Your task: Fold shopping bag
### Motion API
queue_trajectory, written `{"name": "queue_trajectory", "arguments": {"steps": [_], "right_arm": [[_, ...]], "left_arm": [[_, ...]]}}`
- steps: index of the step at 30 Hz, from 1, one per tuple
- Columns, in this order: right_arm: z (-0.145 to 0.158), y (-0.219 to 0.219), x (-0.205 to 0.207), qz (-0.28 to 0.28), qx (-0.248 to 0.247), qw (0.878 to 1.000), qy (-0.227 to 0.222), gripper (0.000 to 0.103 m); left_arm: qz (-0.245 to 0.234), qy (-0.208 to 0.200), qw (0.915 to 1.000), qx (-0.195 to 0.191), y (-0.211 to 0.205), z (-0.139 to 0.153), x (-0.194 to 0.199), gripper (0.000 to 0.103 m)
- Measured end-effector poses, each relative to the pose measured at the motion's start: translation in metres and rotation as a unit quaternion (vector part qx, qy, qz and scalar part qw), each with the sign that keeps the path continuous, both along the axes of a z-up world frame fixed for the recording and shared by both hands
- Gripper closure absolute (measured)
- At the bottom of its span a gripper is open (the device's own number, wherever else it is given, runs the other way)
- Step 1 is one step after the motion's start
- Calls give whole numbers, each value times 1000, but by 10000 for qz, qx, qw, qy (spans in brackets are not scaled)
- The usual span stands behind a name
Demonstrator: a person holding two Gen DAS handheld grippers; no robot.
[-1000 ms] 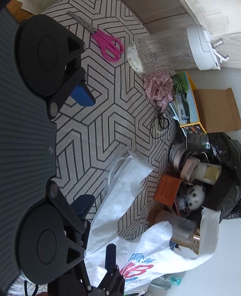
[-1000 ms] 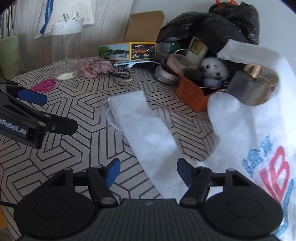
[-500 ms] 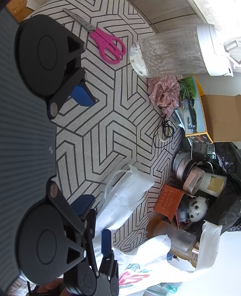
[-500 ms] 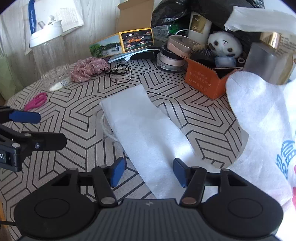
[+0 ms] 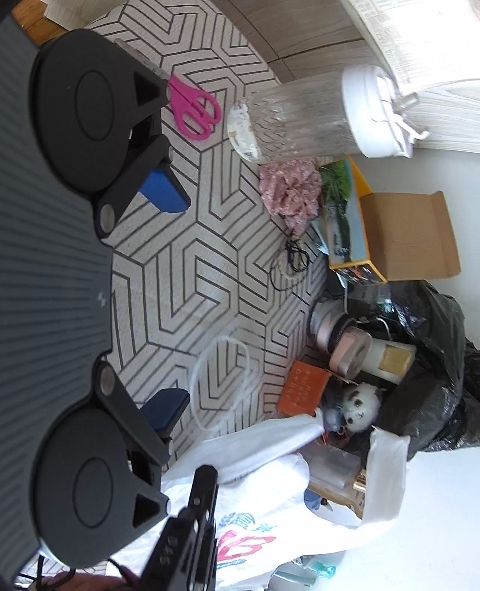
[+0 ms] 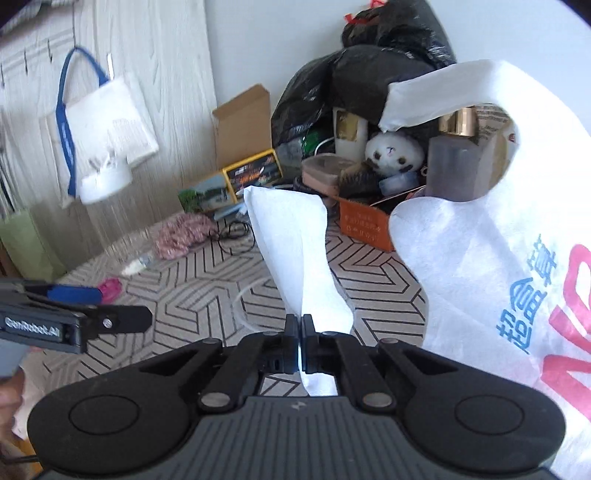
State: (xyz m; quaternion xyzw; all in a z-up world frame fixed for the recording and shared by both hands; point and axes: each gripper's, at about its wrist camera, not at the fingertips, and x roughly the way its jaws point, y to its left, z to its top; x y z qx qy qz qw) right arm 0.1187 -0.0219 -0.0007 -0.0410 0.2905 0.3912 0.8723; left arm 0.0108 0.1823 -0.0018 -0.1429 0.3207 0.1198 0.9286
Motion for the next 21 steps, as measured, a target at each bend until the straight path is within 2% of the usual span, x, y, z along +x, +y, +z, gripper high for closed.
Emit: {"name": "queue_trajectory", "arguments": {"steps": [2, 5, 9, 12, 14, 19, 21], "right_arm": [[16, -31, -5, -135, 628, 9979, 12, 101], [31, -73, -11, -304, 1511, 9880, 137, 101], [39, -143, -29, -755, 2673, 9606, 107, 101], [33, -184, -48, -1465, 2951, 9438, -255, 101], [21, -216, -58, -1974, 3268, 9236, -341, 101], [-16, -281, -60, -2956, 3907, 8717, 79, 100], [-28, -299, -62, -3246, 3921, 8607, 119, 100]], "left_arm": [[-105, -129, 9999, -7, -9, 8, 1, 0], [-280, -326, 9991, -39, -25, 23, 5, 0], [-768, -544, 9955, -87, -58, 42, 17, 0], [-1197, -536, 9913, 100, -95, 50, 32, 0], [-1483, -520, 9873, 240, -121, 54, 42, 0], [-2246, -285, 9731, 419, -196, 47, 56, 0], [-2435, -218, 9678, 594, -221, 42, 61, 0]]}}
